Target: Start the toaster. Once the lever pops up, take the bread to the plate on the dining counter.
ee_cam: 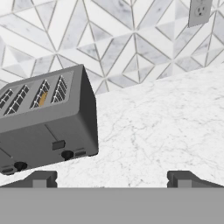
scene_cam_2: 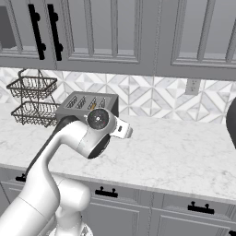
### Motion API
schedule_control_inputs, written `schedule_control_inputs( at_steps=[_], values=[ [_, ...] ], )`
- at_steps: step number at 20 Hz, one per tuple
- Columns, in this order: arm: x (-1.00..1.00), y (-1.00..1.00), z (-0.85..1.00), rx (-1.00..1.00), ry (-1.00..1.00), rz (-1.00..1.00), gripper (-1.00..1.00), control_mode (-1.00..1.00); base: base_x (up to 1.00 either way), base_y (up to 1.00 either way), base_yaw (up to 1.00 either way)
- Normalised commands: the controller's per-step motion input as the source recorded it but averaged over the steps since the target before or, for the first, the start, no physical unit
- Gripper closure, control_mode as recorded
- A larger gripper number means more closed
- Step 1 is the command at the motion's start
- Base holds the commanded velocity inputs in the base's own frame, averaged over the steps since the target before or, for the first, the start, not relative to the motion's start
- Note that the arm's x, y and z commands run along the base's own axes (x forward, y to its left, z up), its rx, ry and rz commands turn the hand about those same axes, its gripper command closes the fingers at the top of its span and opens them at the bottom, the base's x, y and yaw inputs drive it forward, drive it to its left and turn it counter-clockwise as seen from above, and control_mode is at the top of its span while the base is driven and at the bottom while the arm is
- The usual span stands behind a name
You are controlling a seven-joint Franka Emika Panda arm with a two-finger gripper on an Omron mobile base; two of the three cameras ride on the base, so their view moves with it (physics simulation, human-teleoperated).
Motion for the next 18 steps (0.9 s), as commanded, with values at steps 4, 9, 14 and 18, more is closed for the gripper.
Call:
schedule_control_inputs(
  at_steps=[4,9,14,18],
  values=[
    [0.00,0.00,0.00,0.00,0.00,0.00,-1.00,-1.00,0.00,0.00,0.00],
    [0.00,0.00,0.00,0.00,0.00,0.00,-1.00,-1.00,0.00,0.00,0.00],
    [0.00,0.00,0.00,0.00,0.00,0.00,-1.00,-1.00,0.00,0.00,0.00],
    [0.00,0.00,0.00,0.00,0.00,0.00,-1.00,-1.00,0.00,0.00,0.00]
  ],
)
